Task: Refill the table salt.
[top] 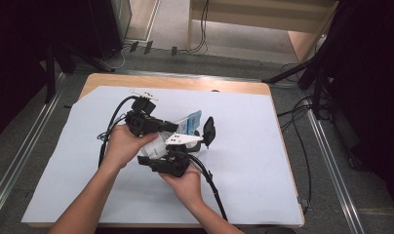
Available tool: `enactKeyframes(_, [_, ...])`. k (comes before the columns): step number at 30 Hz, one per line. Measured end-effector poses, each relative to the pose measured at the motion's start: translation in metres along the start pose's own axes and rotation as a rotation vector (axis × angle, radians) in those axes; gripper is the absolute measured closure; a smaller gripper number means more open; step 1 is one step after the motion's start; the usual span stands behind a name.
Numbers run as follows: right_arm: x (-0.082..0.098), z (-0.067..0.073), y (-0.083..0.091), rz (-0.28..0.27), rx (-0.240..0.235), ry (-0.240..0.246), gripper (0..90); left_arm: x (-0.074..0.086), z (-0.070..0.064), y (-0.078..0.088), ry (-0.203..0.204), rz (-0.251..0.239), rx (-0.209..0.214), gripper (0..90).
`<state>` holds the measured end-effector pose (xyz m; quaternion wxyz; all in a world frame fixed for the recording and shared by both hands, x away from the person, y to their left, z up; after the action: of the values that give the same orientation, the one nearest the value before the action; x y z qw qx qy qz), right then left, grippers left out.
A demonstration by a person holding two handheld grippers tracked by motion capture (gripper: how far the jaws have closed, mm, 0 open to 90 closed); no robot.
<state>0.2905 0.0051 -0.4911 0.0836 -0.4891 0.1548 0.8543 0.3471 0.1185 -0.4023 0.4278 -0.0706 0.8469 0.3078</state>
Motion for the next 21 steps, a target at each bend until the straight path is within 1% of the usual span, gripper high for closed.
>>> enactKeyframes(5, [-0.0003,-0.001,-0.0005,0.007,-0.004,-0.003,60.0,-0.0018,0.001,-0.0016,0.001,0.016,0.002,87.5])
enactKeyframes(8, [-0.0014,-0.0004,-0.0002,0.007,-0.003,-0.002,59.8,-0.0026,0.0013,-0.001,-0.001,0.014,0.004,87.4])
enactKeyframes(12, [-0.0028,0.0008,0.0002,0.014,-0.002,0.011,59.0,-0.0039,0.0027,-0.001,0.01,0.015,0.007,87.4])
enactKeyframes(18, [-0.0025,-0.001,-0.0009,0.024,0.001,0.008,57.9,-0.0047,0.0051,-0.0039,0.015,0.024,0.01,87.3])
enactKeyframes(21, [-0.0032,-0.0023,-0.0015,0.019,0.004,0.006,57.9,-0.0061,0.0062,-0.0046,0.016,0.029,0.01,87.2])
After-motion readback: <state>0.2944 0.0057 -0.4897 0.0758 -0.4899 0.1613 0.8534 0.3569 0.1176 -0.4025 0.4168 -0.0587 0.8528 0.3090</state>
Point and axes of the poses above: each handheld gripper's, and its own axes: y roughly backward along the jaws, x roughly out of its underside, z roughly to its left, the point moved 2 cm from there along -y, roughly forward along the jaws, and after that the axes turned 10 degrees about -z, right-handed, at the moved point
